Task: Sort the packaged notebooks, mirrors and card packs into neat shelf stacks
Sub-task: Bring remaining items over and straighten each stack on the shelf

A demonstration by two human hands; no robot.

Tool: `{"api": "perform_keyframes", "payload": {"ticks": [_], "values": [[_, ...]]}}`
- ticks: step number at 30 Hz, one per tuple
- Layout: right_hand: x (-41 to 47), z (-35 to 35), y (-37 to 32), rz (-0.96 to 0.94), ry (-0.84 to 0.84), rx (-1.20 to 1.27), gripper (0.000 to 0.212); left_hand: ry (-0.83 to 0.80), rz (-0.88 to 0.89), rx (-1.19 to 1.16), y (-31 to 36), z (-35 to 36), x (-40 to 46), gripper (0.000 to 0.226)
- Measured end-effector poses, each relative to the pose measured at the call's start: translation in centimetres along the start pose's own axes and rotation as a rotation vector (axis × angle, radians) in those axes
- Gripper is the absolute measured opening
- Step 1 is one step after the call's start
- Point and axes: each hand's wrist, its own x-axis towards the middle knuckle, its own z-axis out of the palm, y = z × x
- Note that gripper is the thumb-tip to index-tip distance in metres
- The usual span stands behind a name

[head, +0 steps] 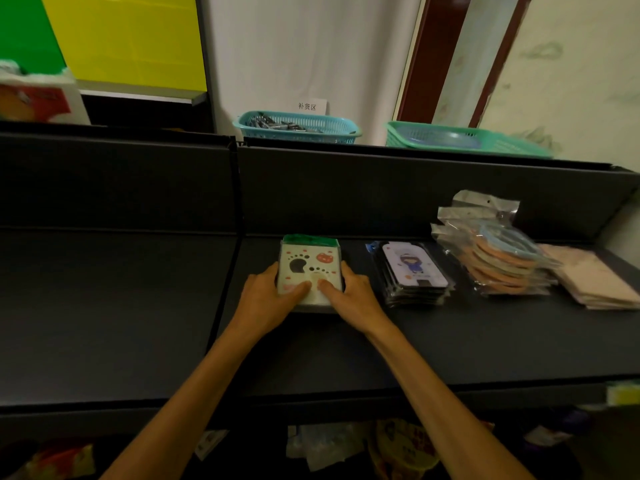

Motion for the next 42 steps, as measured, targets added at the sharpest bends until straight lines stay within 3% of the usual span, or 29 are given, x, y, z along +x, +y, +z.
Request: {"api": "perform_keyframes", "payload": {"ticks": [9, 13, 17, 26, 31, 35, 38, 40, 42], "values": [[-0.3, -0.4, -0.9, -0.002, 0.005, -0.032, 0.054, 0.011, 0.007, 0.096, 0.2, 0.0, 0.6, 0.067], [-1.8, -2.7, -2.7, -0.174, 0.082, -0.09, 0.053, 0.123, 0.168, 0.211, 1.1, -0.5, 1.3, 0.076], [-2.8, -7.3, -3.0, -0.297, 0.172, -0.259, 0.053, 0.07, 0.22, 0.281, 4.2, 0.9, 0.9, 0.077], [-4.3, -21.2, 5.1, -0.225, 0.416, -0.445, 0.044, -0.02, 0.431, 0.274, 13.4, 10.3, 0.7, 0.073], [-3.7, -28.9, 9.8, -0.239, 0.402, -0.495, 0.047, 0.038, 0.438, 0.313, 19.1, 17.2, 1.1, 0.073], [-2.2, -33.2, 12.5, -0.26, 0.341, -0.412, 0.045, 0.044, 0.375, 0.248, 22.1, 20.9, 1.7, 0.069], [-0.4, -34.8, 14.0, -0.175, 0.271, -0.296, 0.054, 0.067, 0.283, 0.132, 23.6, 23.1, 2.2, 0.064], [0.9, -35.4, 14.3, -0.052, 0.207, -0.127, 0.062, 0.032, 0.12, -0.03, 24.5, 23.8, 2.7, 0.066], [2.3, -35.7, 14.5, 0.101, 0.117, 0.01, 0.067, -0.008, -0.103, -0.162, 24.8, 24.5, 3.8, 0.082]]}}
